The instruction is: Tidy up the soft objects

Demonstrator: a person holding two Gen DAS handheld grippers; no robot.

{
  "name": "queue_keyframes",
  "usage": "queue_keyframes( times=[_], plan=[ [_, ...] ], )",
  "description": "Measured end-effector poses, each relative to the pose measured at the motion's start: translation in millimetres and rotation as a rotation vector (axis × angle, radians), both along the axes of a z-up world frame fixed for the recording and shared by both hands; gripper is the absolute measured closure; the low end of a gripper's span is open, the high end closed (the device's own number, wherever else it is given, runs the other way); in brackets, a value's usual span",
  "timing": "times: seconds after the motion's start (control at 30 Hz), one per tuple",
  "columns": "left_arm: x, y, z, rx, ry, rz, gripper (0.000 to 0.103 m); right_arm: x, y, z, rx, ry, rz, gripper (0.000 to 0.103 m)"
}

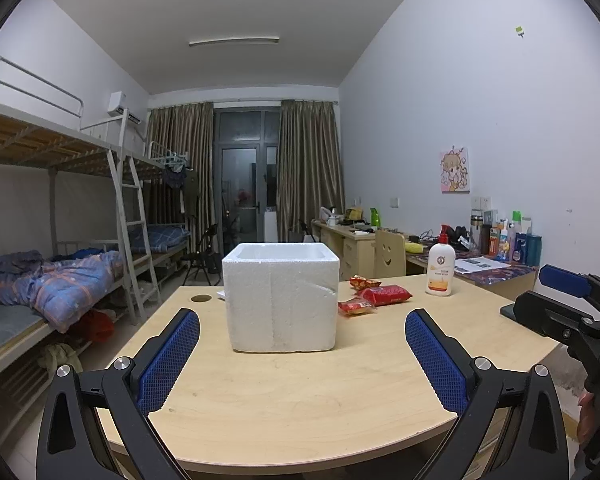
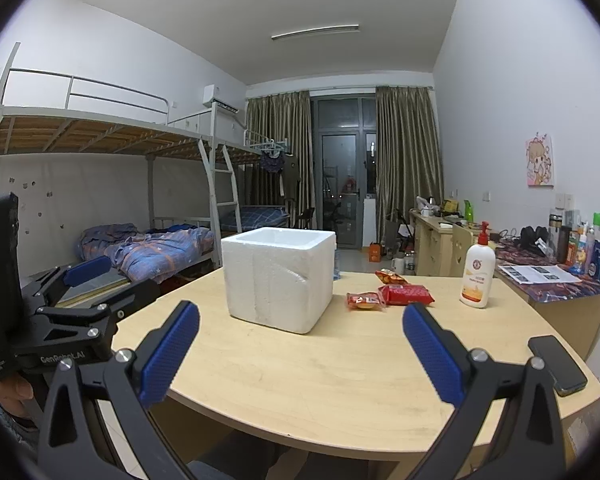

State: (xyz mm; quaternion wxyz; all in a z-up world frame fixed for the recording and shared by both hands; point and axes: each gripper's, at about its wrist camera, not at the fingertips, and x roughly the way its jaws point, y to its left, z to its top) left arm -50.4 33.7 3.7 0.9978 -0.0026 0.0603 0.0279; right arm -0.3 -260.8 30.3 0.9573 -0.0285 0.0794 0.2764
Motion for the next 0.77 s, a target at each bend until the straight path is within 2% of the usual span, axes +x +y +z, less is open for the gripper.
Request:
queue_keyframes(
  times=[0.63,0.77],
  plan=[
    [-0.3,-1.1,2.4,0.007,0.003,-0.001,0.000,1.8,3.2,-3.7,-0.017,0.019,0.008,0.000],
    [-0.1,-5.5,2.0,0.031,0.004,-0.003,0.000,3.3,4.0,-4.0,-0.020,0.024,0.008,0.000]
  ],
)
